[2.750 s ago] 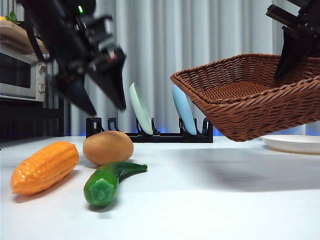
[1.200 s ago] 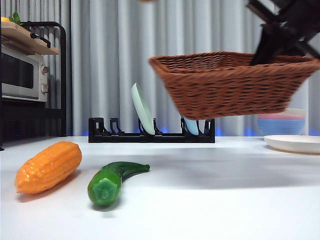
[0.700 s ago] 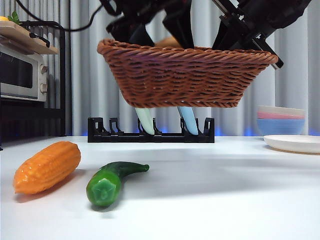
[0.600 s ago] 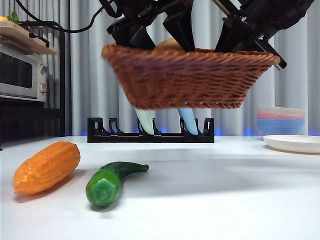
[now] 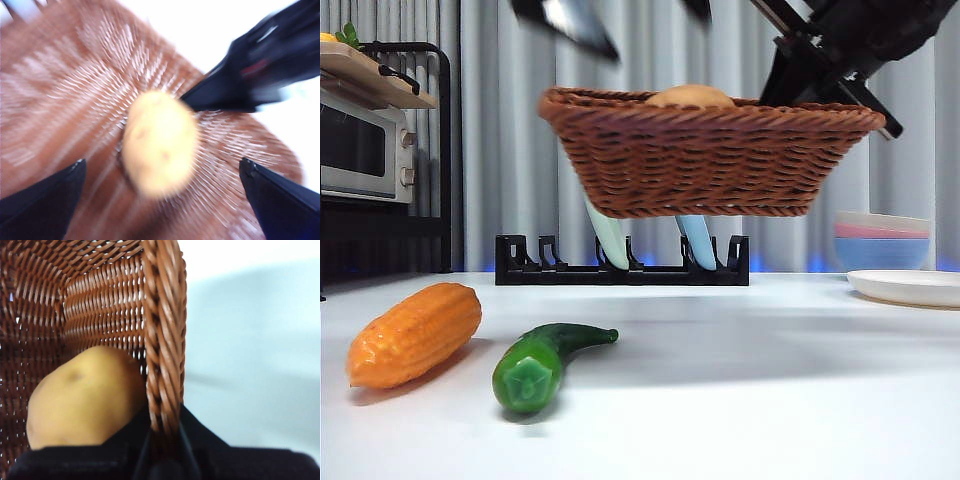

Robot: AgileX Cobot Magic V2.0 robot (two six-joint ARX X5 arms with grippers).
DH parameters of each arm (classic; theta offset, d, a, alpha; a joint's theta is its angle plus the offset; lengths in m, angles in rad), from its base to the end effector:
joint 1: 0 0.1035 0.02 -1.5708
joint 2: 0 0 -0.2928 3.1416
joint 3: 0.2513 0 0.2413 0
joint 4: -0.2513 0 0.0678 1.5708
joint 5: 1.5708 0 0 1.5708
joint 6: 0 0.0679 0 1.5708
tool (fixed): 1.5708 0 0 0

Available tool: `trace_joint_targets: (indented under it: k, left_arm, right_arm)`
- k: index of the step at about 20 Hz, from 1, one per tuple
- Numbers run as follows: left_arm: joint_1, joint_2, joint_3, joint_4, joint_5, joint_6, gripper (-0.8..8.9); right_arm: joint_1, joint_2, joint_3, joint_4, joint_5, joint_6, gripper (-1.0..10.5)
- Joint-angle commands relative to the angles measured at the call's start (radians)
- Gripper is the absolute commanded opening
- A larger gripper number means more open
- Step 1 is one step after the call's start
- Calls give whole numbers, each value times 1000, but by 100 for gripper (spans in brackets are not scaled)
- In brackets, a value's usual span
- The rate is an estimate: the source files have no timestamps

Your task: Pick up the basket,pick up the corn from the table,pick up the potato from the table,pick up the cucumber from the table,put all items into the basket

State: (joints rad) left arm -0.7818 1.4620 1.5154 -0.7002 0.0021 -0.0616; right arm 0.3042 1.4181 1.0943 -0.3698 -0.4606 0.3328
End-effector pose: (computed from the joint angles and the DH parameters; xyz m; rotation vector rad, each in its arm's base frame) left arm 0.2317 -0.2303 0.3852 0.1954 0.6356 -0.7357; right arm 0.2915 0.1232 0.2932 0.3588 0.8245 0.6094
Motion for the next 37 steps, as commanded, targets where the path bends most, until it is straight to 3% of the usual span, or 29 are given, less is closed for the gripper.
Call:
trace_joint_targets:
  k: [1,5,7,11,15,17,23,27,30,31,32,33,34,37]
  left_arm:
    - [-11,-87,77,-151,2,-7,625]
    - [-11,-186,81,-486,-63,-61,625]
    - [-11,-206,20,-539,-111,-106,625]
    - [-18,-223,-267,-420,-106,-219,625]
    - [29,-219,-577,-72,-108,-333,613]
    - [90,-204,-678,60,-111,-362,552]
    - [260,-151,-749,197,-68,-329,552]
    - [284,-70,-749,275,10,-301,552]
    - [284,11,-749,316,10,-301,552]
    - [284,29,-749,324,1,-301,511]
    - [284,35,-749,325,-12,-299,386]
    - [279,35,-749,325,-28,-271,111]
    - [276,34,-749,325,-28,-248,-40]
    - [266,21,-749,269,-25,-239,-8]
  right_arm:
    - [-40,4,7,17,-6,6,-8]
    - [-105,4,7,17,-10,-10,-8]
    - [-121,4,7,18,-10,-13,-8]
    - [-132,4,7,-6,-12,-40,-8]
    - [-136,4,7,-38,-12,-62,-8]
    - [-136,4,7,-45,-12,-63,-8]
    - [-140,4,7,-58,-11,-73,-8]
    - [-140,4,7,-58,-11,-73,-8]
    - [-140,4,7,-58,-11,-73,-8]
    - [-140,4,7,-58,-10,-73,-8]
    - [-140,4,7,-58,-9,-73,-8]
    - [-140,4,7,-58,-8,-73,-8]
    - [-140,4,7,-58,-8,-73,-8]
    - [-140,4,7,-58,-8,-72,-8]
